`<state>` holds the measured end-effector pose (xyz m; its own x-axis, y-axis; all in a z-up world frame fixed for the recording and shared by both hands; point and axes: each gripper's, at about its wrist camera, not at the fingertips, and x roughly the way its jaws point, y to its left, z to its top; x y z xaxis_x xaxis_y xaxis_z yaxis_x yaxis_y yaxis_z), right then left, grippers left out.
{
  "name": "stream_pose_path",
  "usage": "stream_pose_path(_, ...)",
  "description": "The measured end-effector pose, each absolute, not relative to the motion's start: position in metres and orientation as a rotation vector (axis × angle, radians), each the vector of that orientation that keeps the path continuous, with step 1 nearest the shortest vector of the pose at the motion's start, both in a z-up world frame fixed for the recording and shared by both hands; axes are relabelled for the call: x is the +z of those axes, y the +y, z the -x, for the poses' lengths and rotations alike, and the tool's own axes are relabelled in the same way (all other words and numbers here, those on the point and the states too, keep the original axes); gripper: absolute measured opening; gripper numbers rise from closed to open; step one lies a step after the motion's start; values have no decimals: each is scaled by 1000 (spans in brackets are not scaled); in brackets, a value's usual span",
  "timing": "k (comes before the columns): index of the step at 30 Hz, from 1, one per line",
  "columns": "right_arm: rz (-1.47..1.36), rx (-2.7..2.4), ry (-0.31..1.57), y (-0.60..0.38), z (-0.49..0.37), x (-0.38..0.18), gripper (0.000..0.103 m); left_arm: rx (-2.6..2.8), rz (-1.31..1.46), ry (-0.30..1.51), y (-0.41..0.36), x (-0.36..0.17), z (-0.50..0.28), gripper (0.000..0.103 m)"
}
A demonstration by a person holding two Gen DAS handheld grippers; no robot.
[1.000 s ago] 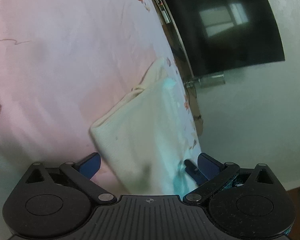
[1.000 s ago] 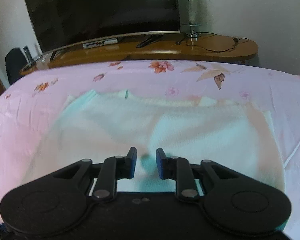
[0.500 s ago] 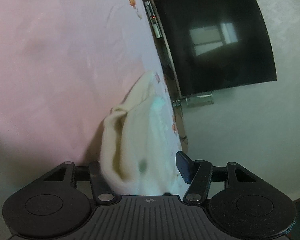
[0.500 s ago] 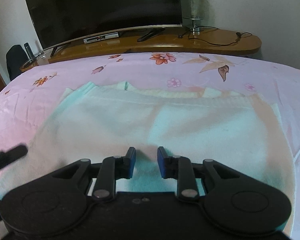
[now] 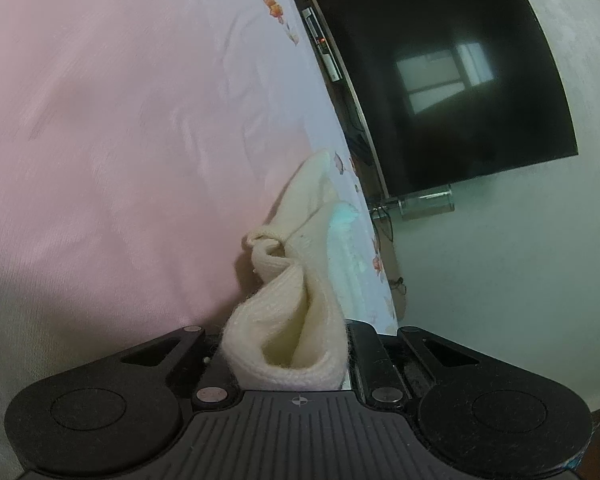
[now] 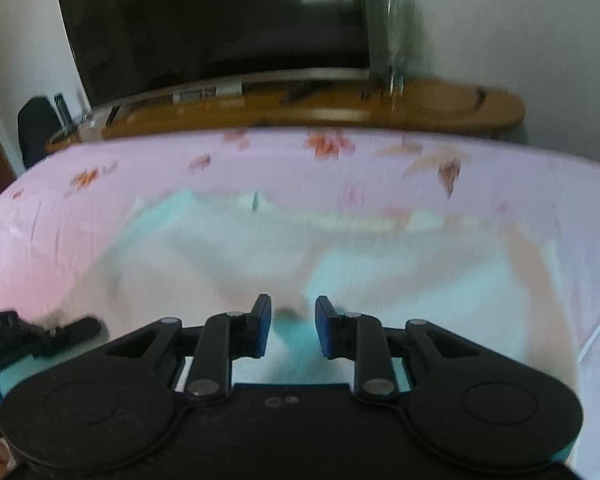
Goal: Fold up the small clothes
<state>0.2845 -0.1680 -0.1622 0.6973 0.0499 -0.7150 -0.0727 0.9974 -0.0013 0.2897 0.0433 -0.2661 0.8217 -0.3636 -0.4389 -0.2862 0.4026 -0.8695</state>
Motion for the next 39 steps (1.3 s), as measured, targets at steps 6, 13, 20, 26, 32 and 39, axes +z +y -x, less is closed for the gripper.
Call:
stream_pose_path(6, 85, 64, 795, -162, -282, -169, 19, -127, 1008, 593, 30, -233, -294, 10)
stream_pose_path(13, -171, 116, 805, -202, -277, -162, 18, -300, 708, 568, -19, -182, -299, 10)
stream_pose_path(20, -455, 86, 767, -282, -243, -141, 24, -491, 474, 671, -104, -176, -293, 10)
stream_pose_path(26, -612, 84, 781, -330, -218, -139, 30, -572, 346, 760, -144, -191, -265, 11)
stream_pose_path(32, -690, 109, 872, -334, -216, -160, 51, -587, 252, 770, -138, -166, -241, 20)
stream_pose_path(39, -683, 161, 900, -308, -238, -165, 50, -590, 247, 764, -106, -136, -202, 63)
